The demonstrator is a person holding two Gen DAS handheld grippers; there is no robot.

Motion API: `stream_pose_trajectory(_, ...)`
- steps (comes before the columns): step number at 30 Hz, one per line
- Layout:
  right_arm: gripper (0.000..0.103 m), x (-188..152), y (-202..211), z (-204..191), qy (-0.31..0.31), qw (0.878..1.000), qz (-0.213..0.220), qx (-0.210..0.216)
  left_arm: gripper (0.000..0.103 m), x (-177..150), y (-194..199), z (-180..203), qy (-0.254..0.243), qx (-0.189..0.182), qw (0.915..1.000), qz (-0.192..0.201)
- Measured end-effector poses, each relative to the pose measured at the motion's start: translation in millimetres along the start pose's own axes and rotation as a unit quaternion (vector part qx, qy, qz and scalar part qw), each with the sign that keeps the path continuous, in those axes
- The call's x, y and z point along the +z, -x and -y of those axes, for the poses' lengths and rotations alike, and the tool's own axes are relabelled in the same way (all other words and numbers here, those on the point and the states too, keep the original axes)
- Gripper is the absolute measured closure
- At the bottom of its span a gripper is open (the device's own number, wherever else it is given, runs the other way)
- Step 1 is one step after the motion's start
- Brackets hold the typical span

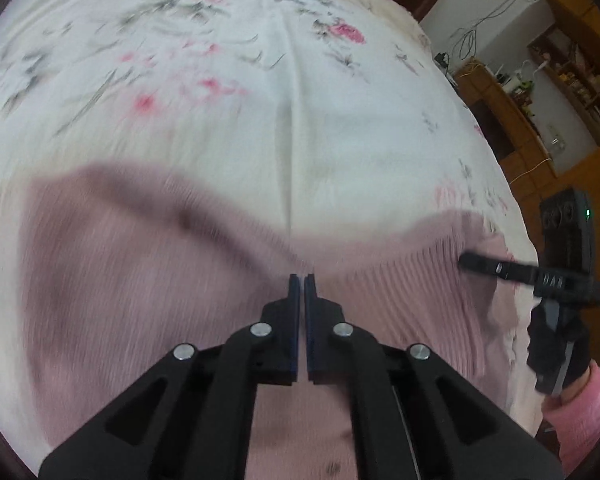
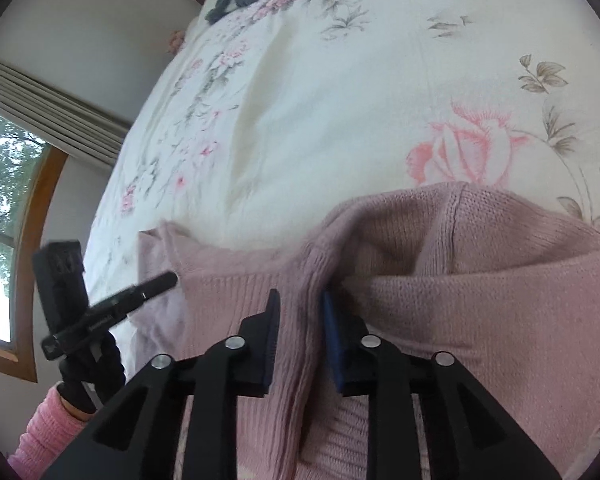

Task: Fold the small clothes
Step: 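Lift the collar with both grippers and fold it toward the hem, then open both grippers and withdraw them above the folded sweater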

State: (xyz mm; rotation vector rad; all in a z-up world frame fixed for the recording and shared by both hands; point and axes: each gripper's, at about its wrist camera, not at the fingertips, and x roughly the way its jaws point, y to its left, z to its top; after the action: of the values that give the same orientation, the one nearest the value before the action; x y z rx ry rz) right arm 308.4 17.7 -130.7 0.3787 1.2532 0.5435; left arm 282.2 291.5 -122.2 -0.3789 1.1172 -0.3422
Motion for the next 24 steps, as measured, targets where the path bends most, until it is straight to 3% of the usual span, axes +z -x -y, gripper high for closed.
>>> stream_pose_trajectory(3, 0.074, 2, -4, 0, -0.007, 1.0, -0.007, 0.005, 0.1, -1, -14, -3, 0.018, -0.012, 0.9996, -0.019)
stream_pose_trajectory(7, 0.074, 0, -17, -3, -0.004, 1.0, -0.029, 0.006, 0.097, 11, -28, -4, 0.044, -0.04, 0.9982, -0.009)
stream_pose_trajectory(10, 0.09, -1, -22, -4, -0.002, 0.999, -0.033, 0.011, 0.099, 23, -35, -7, 0.061, -0.043, 0.9972, -0.002)
stream_pose_trajectory(14, 0.092, 2, -26, -6, 0.006, 1.0, -0.017, -0.009, 0.103, 41, -39, -7, 0.054, -0.02, 0.9983, 0.013)
stream_pose_trajectory(16, 0.092, 2, -30, -4, 0.003, 1.0, -0.023, -0.012, 0.103, 38, -39, -13, 0.067, -0.026, 0.9974, 0.0)
stream_pose_trajectory(20, 0.08, -7, -19, -8, 0.009, 1.0, -0.028, -0.008, 0.103, 21, -17, -5, 0.019, 0.018, 0.9995, 0.018)
stream_pose_trajectory(24, 0.073, -31, -3, -12, 0.006, 0.999, -0.041, 0.016, 0.101, -4, 8, 20, -0.018, 0.008, 0.9995, 0.023)
